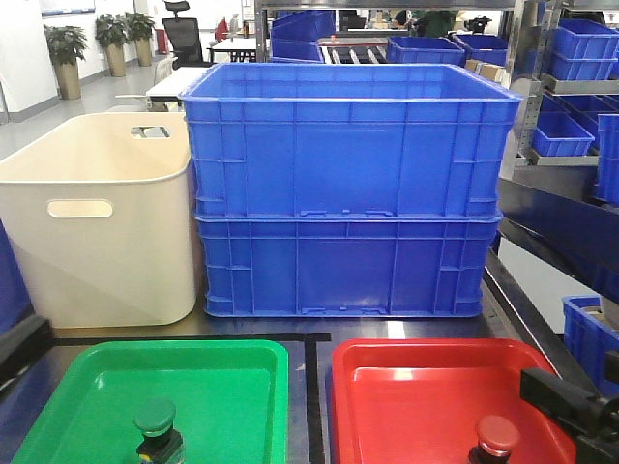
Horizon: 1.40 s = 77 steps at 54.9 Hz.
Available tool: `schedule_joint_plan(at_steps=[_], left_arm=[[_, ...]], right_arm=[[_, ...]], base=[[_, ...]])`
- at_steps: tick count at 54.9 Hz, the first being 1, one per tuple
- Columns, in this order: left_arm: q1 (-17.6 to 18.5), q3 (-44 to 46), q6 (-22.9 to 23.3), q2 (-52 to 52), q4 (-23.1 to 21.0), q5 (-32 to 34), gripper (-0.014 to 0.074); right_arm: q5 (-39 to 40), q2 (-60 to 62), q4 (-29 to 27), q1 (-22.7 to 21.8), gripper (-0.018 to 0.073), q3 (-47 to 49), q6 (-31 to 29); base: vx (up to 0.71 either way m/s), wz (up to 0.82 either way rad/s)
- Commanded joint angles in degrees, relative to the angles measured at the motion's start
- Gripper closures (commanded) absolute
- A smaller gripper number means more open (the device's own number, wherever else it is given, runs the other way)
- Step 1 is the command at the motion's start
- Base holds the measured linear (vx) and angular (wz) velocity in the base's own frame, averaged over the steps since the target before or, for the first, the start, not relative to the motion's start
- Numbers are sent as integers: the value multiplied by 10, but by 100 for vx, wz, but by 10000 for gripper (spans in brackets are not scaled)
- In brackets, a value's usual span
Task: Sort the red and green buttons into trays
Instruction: 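Open both grippers to release the buttons in the trays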
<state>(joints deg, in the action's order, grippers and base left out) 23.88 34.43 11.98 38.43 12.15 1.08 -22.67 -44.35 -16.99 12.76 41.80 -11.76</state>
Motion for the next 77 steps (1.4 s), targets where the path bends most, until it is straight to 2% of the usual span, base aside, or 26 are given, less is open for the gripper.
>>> schedule_joint_plan(at_steps=[1, 27, 33, 36, 45, 51, 57, 63, 71, 75, 77], left_arm=[[3, 18, 5, -25, -5, 9, 31], [3, 18, 3, -34, -4, 3, 31], [-3, 16, -27, -40, 25, -3, 53], [-8, 15, -26, -45, 24, -21, 69], [-60, -22, -26, -104, -6, -53, 157], [-112, -94, -26, -173, -14, -52, 247], [-153, -175, -26, -243, -48, -33, 360], [-170, -251, -26, -307, -82, -7, 473], [-186, -350, -26, -371, -81, 7, 589], [-195, -345, -28, -401, -80, -68, 605], [-202, -345, -36, -401, -80, -79, 604]], right_arm=[[40, 7, -4, -3, -23, 18, -6], [40, 6, -4, -3, -23, 18, -6], [40, 6, -4, -3, -23, 18, -6], [40, 6, -4, -3, -23, 18, -6], [40, 6, -4, -3, -23, 18, -6], [40, 6, -4, -3, -23, 18, -6], [40, 6, -4, -3, -23, 18, -6], [40, 6, -4, -3, -23, 18, -6], [40, 6, -4, -3, -23, 18, -6], [40, 6, -4, -3, -23, 18, -6], [41, 6, -4, -3, -23, 18, -6]], base=[[0, 0], [0, 0], [0, 0], [0, 0], [0, 0], [0, 0], [0, 0], [0, 0], [0, 0], [0, 0], [0, 0]])
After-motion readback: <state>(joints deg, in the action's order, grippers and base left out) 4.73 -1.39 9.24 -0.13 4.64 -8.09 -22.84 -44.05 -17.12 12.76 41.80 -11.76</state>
